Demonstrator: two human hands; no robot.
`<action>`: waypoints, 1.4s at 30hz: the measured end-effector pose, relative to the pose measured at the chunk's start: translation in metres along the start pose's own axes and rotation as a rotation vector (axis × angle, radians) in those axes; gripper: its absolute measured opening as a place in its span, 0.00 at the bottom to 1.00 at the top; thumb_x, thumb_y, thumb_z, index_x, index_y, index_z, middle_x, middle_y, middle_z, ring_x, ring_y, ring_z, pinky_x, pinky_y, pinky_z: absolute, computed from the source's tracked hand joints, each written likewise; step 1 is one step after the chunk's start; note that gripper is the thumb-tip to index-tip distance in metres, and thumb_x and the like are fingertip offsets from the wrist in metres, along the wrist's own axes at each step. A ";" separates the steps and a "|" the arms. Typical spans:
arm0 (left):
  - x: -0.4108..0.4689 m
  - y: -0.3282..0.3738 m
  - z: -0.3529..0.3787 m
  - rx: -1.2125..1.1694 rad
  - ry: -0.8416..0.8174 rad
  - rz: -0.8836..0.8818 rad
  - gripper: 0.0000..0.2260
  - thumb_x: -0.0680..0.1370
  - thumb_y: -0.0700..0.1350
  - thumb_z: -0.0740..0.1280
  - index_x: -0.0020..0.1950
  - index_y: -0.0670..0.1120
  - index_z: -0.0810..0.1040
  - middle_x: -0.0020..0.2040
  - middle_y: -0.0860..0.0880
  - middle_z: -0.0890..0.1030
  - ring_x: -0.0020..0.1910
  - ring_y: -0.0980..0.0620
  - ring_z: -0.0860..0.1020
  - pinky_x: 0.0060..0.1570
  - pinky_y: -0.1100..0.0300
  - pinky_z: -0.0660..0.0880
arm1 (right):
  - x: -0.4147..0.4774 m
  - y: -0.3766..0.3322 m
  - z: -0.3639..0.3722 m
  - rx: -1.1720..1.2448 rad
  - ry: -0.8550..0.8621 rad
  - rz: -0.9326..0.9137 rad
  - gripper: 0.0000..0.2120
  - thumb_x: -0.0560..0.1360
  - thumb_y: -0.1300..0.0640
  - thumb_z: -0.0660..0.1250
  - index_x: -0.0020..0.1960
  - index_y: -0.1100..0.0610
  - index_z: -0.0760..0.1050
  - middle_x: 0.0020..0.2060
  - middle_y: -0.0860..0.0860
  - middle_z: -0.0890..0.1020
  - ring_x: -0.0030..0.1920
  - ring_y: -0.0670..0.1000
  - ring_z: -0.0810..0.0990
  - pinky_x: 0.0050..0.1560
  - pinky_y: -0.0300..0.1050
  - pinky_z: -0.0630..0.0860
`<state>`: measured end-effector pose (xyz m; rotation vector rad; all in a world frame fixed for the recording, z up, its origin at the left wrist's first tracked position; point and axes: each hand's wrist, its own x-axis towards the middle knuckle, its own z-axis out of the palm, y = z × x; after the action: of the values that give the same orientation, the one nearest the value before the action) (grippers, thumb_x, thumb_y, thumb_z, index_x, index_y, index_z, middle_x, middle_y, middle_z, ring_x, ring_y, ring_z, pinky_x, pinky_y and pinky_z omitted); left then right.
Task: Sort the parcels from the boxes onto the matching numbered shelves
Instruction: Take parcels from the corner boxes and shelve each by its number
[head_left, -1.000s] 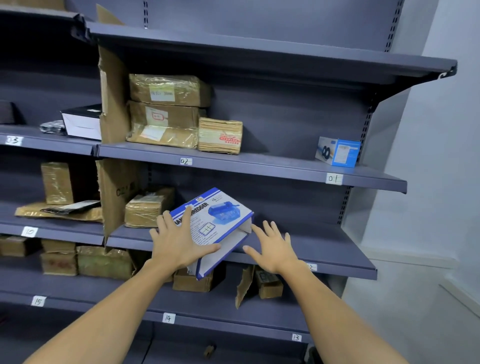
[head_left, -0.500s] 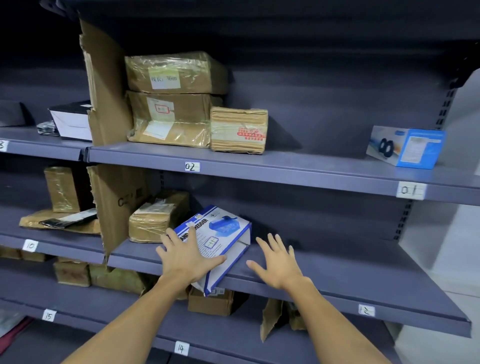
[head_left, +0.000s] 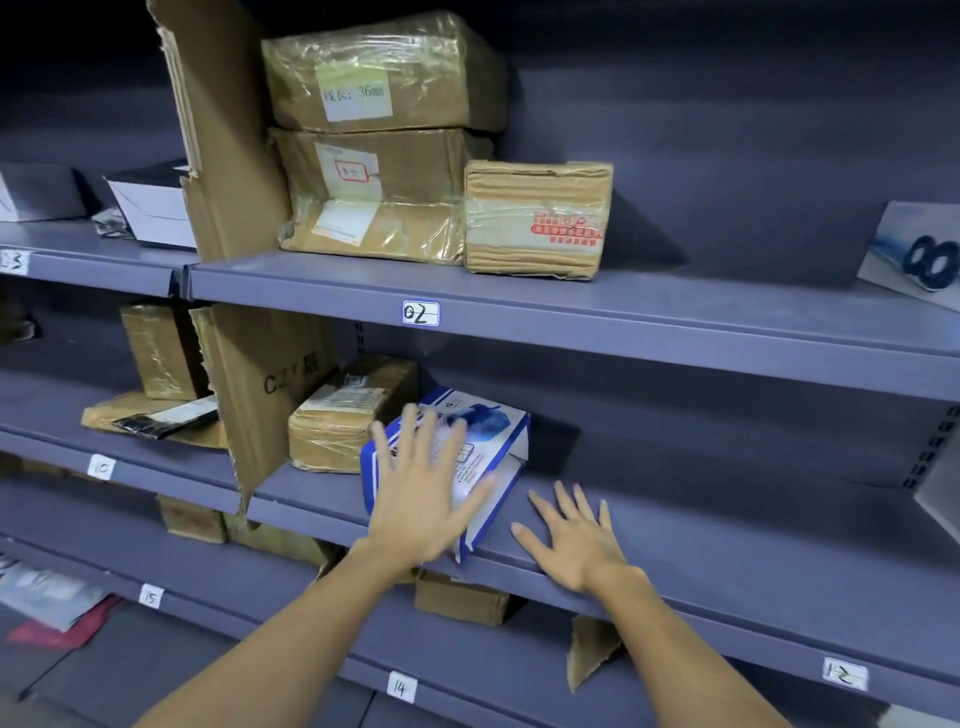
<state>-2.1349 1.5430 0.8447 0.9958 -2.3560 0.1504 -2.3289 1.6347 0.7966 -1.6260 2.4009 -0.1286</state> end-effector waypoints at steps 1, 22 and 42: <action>-0.008 -0.007 0.004 -0.013 0.052 0.161 0.35 0.79 0.70 0.46 0.78 0.51 0.65 0.79 0.41 0.61 0.80 0.41 0.51 0.74 0.32 0.45 | 0.002 -0.001 -0.001 -0.006 0.001 0.008 0.46 0.68 0.23 0.33 0.82 0.42 0.43 0.81 0.50 0.41 0.80 0.54 0.35 0.77 0.61 0.34; 0.046 -0.054 0.063 0.204 0.003 0.230 0.26 0.77 0.60 0.61 0.73 0.51 0.70 0.68 0.39 0.70 0.68 0.36 0.68 0.71 0.38 0.59 | 0.013 -0.006 0.006 -0.024 0.037 0.024 0.39 0.75 0.25 0.39 0.81 0.40 0.43 0.81 0.48 0.40 0.80 0.50 0.33 0.76 0.60 0.30; 0.080 -0.057 0.096 0.228 0.139 0.233 0.27 0.76 0.58 0.64 0.70 0.45 0.75 0.64 0.36 0.74 0.64 0.34 0.71 0.70 0.36 0.58 | 0.012 -0.005 0.008 -0.020 0.063 0.000 0.35 0.79 0.29 0.41 0.82 0.43 0.44 0.81 0.50 0.42 0.80 0.51 0.34 0.76 0.62 0.31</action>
<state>-2.1842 1.4225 0.8021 0.7810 -2.3558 0.5707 -2.3272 1.6219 0.7877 -1.6549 2.4565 -0.1591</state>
